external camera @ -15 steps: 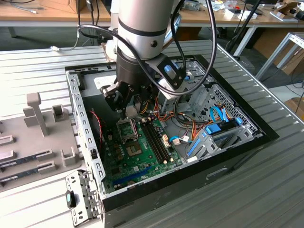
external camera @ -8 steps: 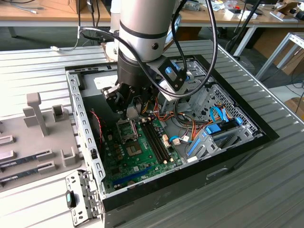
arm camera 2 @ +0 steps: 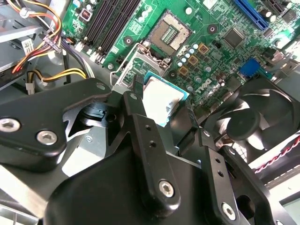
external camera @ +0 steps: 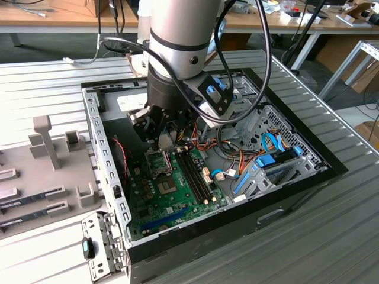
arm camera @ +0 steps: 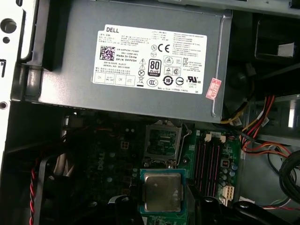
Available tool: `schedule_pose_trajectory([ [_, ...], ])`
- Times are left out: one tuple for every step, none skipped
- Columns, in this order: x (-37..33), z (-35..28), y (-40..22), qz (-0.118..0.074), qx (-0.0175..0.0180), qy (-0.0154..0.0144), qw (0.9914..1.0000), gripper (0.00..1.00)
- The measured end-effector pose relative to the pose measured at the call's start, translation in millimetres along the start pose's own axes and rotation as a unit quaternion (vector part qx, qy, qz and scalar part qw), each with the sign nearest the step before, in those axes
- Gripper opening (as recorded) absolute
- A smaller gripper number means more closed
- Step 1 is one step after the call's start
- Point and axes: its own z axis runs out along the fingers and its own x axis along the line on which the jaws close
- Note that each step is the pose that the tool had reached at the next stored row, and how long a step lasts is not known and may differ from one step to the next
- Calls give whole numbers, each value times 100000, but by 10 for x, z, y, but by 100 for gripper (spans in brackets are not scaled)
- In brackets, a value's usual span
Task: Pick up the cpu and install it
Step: 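Pick up the cpu and move it towards the insertion slot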
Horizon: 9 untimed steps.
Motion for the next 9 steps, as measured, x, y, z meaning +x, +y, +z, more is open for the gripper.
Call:
schedule_pose_trajectory([
  [-3,3,-1,1,6,2,100000,47],
  [-6,9,-4,1,12,4,100000,47],
  [-7,12,-6,4,13,4,100000,47],
  [-9,15,-8,0,12,3,100000,47],
  [-12,20,-13,0,9,1,100000,47],
  [-15,25,-21,1,9,0,100000,47],
  [-16,27,-25,0,13,0,100000,47],
  [-18,29,-30,1,9,0,100000,47],
  [-22,35,-40,0,11,3,100000,47],
])
